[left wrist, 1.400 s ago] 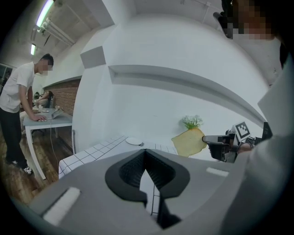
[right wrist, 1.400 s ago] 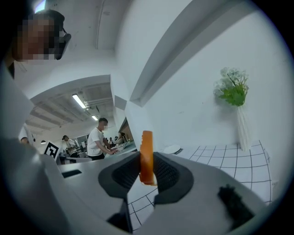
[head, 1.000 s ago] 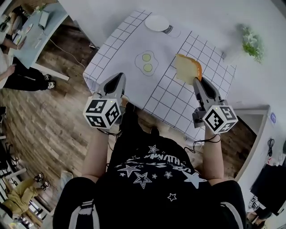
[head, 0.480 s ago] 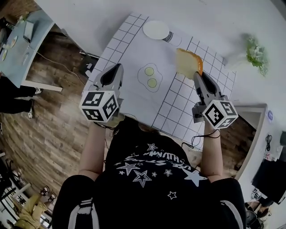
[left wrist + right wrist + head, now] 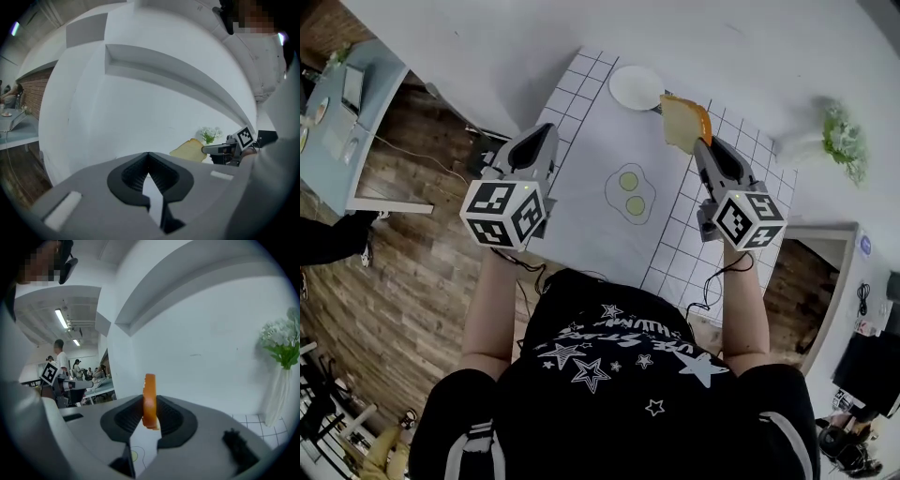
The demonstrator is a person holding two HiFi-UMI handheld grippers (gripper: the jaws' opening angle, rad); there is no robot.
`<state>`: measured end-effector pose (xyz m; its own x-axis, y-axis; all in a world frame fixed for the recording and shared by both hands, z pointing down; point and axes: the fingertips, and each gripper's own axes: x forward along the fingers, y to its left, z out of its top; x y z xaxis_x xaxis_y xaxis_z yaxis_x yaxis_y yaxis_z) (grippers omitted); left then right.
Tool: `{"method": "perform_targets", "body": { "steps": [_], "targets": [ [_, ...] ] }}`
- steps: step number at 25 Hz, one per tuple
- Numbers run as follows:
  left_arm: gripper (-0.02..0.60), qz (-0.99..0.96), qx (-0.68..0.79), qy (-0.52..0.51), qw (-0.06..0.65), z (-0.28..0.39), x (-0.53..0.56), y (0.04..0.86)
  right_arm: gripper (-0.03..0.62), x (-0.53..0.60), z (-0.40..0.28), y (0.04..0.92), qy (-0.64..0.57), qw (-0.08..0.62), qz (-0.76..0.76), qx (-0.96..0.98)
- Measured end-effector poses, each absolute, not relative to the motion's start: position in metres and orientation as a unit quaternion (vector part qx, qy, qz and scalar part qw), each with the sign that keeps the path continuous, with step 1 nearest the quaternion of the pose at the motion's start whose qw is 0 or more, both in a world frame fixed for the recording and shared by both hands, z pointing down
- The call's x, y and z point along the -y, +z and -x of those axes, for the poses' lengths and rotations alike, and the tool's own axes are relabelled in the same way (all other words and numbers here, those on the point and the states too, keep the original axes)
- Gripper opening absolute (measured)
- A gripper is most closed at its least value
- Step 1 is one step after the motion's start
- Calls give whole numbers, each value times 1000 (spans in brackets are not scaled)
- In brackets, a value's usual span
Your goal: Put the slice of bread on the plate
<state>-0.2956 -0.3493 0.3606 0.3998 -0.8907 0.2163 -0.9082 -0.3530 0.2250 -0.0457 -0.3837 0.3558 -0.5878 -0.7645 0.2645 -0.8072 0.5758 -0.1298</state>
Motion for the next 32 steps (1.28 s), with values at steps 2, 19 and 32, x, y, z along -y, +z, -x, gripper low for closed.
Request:
{"method": "perform_targets", "body": {
  "steps": [2,19,32],
  "targets": [
    [8,-832,531,40,159,297,362,364,91,400,55,361,114,103,-447,881],
    [8,-865,458,64,193,296,457,412,90,517,112,431,-42,303,-464,832],
    [8,-855,451,63,249,305,474,452,91,548,146,494,-207,421,-427,773]
  ]
}}
